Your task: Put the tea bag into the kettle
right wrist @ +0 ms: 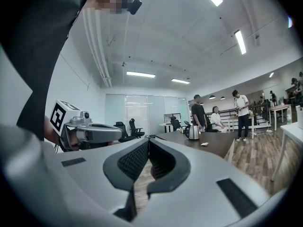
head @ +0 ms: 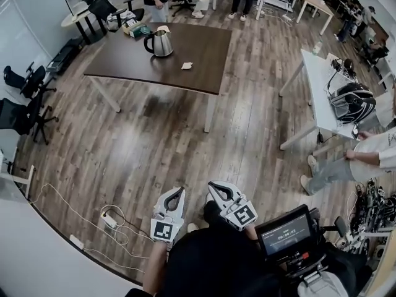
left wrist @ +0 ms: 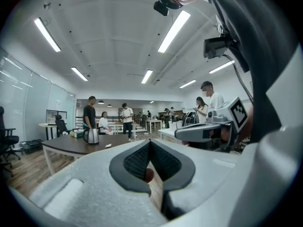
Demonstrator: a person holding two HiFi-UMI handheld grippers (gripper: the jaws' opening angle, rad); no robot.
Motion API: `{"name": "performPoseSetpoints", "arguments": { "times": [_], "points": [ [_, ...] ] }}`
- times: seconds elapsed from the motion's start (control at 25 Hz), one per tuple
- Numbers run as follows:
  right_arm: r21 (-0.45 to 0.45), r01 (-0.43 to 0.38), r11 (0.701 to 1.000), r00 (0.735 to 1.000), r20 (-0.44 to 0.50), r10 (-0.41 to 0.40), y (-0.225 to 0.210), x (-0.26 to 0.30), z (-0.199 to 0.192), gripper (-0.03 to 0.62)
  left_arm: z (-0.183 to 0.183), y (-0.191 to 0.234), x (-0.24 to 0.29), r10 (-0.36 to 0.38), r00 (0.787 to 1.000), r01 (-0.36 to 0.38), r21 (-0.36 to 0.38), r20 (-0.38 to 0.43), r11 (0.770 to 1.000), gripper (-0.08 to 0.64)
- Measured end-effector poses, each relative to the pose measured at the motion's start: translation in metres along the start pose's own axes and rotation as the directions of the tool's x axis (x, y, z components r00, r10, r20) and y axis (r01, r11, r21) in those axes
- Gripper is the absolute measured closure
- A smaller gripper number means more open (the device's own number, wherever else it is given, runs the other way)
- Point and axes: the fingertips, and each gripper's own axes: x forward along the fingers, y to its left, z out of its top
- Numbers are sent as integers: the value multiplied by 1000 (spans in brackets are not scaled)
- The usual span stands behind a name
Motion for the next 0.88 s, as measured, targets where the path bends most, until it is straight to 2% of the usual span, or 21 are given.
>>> {"name": "performPoseSetpoints", "arguments": {
  "times": [0.08, 0.16, 0.32, 0.44, 0.52, 0.72, 0.88],
  "points": [
    [12, -9, 1000, 1000, 16, 9, -26, 11, 3, 588, 11, -1, 25, -45, 999, 44, 16, 21, 999, 558],
    [15, -13, 1000, 1000, 11, 12, -51, 19, 6, 588, 22, 0, 48, -54, 998, 52, 29, 43, 998, 559],
    [18, -45, 999, 999, 14, 45, -89, 35, 5, 586, 29, 11, 83, 19, 999, -21, 57, 38, 998, 558],
    [19, -60, 998, 998, -3, 61, -109, 52, 7, 586, 30, 28, 98, 89, 995, -91, 50, 42, 995, 558],
    [26, -72, 997, 997, -6, 72, -117, 61, 4, 586, 24, 39, 102, 108, 994, -109, 31, 28, 994, 558],
    [38, -65, 997, 997, -33, 66, -136, 94, -9, 588, 6, 77, 119, 85, 996, -86, -18, -25, 996, 558],
    [21, -27, 999, 998, -56, 28, -159, 130, -14, 586, 1, 118, 151, 37, 999, -37, -8, -19, 999, 558]
  ]
}}
